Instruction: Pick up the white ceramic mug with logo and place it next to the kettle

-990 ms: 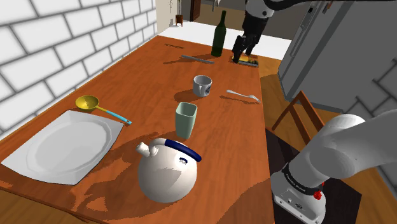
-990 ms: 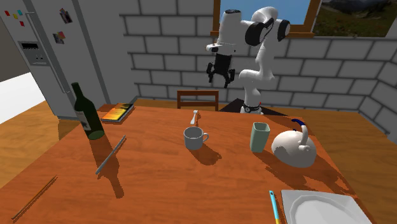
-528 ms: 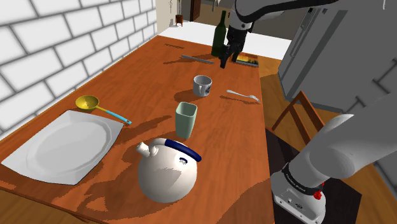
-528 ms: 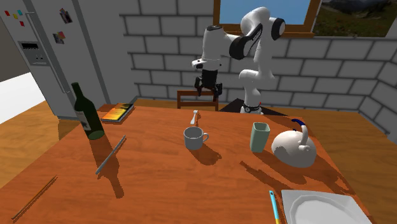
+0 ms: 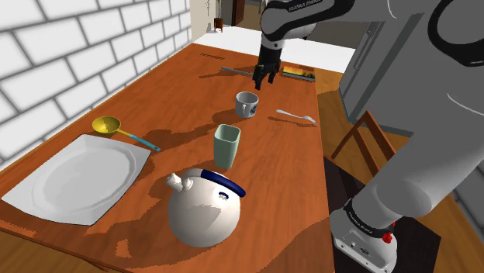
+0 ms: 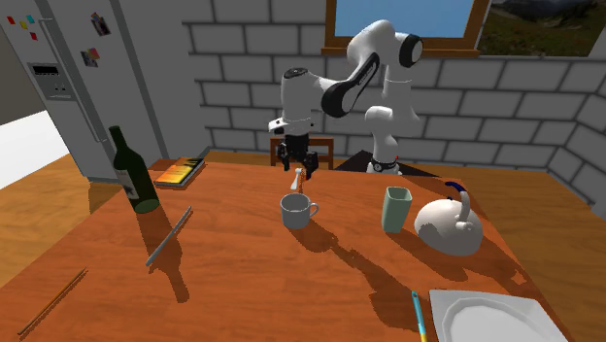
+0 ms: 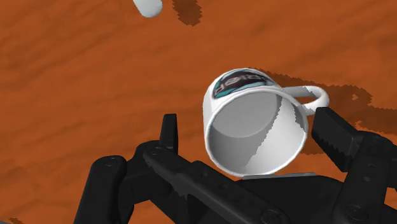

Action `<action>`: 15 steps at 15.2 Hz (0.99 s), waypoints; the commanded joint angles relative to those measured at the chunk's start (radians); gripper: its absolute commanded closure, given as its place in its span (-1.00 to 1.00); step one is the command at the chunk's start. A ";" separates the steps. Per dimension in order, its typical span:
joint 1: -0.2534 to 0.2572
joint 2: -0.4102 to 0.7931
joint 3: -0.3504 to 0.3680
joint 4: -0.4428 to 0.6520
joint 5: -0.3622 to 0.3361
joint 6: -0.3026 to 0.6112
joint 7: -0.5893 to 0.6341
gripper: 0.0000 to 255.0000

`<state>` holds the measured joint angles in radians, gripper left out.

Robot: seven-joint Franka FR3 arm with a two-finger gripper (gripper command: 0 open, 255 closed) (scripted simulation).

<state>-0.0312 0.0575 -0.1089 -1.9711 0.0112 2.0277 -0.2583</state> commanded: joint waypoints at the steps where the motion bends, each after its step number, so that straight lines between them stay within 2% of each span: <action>1: -0.006 0.086 -0.003 0.059 0.021 0.009 -0.021 -1.00; 6: -0.026 0.277 0.000 0.215 0.063 0.003 -0.063 -1.00; 15: -0.026 0.313 0.004 0.162 0.070 0.092 -0.068 -1.00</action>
<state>-0.0570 0.3701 -0.1049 -1.8034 0.0810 2.1132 -0.3251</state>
